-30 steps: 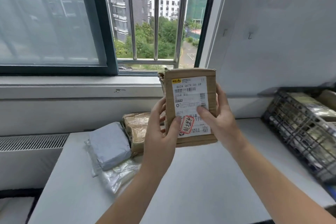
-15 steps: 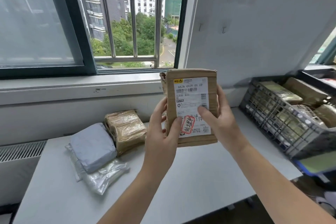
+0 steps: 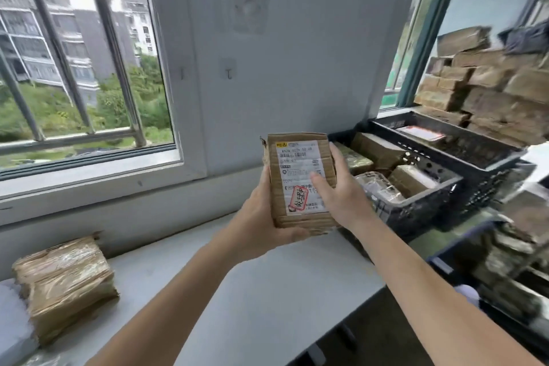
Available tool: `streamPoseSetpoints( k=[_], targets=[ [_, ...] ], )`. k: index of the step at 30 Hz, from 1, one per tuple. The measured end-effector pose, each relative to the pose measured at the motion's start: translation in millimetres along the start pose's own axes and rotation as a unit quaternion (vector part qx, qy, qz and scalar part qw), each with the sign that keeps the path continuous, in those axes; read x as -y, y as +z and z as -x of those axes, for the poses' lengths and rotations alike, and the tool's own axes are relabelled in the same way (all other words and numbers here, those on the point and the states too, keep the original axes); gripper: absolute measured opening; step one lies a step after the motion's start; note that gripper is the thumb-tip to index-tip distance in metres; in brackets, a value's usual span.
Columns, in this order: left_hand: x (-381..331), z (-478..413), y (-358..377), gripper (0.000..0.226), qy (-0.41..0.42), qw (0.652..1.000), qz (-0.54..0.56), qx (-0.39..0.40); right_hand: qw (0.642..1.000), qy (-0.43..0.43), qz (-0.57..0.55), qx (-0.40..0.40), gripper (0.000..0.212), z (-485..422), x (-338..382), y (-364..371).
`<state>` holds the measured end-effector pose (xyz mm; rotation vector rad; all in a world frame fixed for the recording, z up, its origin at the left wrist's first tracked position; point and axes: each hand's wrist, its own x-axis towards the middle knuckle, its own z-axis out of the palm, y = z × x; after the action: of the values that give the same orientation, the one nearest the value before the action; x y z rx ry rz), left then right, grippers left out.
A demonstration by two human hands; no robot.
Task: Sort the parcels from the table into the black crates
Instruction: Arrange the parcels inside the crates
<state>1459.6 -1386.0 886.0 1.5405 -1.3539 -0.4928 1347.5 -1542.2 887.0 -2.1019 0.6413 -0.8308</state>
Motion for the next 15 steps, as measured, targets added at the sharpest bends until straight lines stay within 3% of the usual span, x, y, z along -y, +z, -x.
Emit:
streamPoseSetpoints(
  k=[10,15],
  targets=[
    [-53.0,-186.9,159.7,0.126,0.027,0.996,-0.043,0.068,0.997,0.032,0.05,-0.048,0.062,-73.3,-119.0,-213.8],
    [-55.5,-258.5,213.9,0.117,0.013,0.997,-0.043,0.07,0.997,0.046,0.038,-0.052,0.05,-116.4,-164.8,-275.0]
  ],
)
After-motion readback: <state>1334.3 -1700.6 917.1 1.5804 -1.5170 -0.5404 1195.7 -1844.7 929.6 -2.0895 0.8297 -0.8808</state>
